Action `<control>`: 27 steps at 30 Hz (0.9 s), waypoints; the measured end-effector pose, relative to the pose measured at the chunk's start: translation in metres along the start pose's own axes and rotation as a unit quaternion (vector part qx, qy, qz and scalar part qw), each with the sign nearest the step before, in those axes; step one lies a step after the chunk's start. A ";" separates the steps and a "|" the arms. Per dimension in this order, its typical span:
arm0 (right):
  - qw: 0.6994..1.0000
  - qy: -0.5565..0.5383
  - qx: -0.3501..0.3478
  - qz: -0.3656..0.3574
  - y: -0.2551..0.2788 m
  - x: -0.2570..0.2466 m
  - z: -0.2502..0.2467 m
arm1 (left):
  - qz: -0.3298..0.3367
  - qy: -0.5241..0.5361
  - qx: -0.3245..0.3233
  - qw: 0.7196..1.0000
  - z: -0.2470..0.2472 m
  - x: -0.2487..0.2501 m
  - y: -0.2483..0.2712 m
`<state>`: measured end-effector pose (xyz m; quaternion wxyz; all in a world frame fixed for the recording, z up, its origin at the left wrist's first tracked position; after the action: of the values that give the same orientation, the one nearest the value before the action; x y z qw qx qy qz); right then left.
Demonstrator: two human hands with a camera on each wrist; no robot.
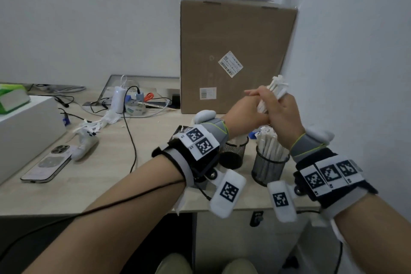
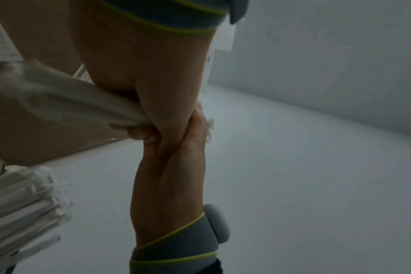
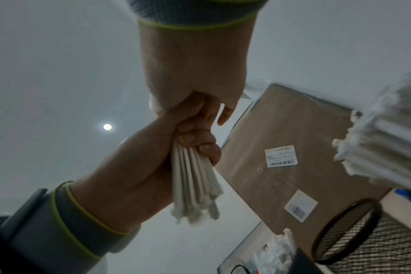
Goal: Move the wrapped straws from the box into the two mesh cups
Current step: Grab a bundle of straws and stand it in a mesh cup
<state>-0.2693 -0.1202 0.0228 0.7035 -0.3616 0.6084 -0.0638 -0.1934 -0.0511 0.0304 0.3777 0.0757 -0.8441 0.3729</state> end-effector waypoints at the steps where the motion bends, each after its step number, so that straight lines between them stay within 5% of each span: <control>1: 0.999 -0.012 0.017 0.025 0.000 0.002 -0.005 | -0.009 0.012 -0.020 1.000 0.007 -0.001 0.002; 6: 0.998 0.020 0.006 0.060 0.002 0.011 -0.019 | -0.052 0.091 -0.045 0.993 0.028 -0.002 0.005; 11: 0.996 0.041 0.044 0.066 -0.008 0.016 -0.041 | -0.091 0.049 -0.084 0.991 0.042 -0.015 0.003; 18: 0.986 0.133 0.086 0.054 -0.023 0.046 -0.072 | -0.196 0.027 -0.017 0.980 0.039 -0.049 0.007; 27: 0.979 0.173 0.068 0.084 -0.019 0.087 -0.062 | -0.225 -0.110 -0.132 0.959 0.058 -0.065 0.017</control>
<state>-0.2967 -0.2071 -0.0363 0.6131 -0.2439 0.7437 -0.1074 -0.1883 -0.0884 -0.0497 0.3629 0.2537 -0.8835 0.1529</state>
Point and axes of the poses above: each hand's wrist, its own y-axis away from the middle knuckle, its own z-axis out of the palm, x = y × z, the point moved 1 cm from there along -y, towards the middle knuckle, and after that the axes turned 13 degrees about x, right-handed, at the moved point
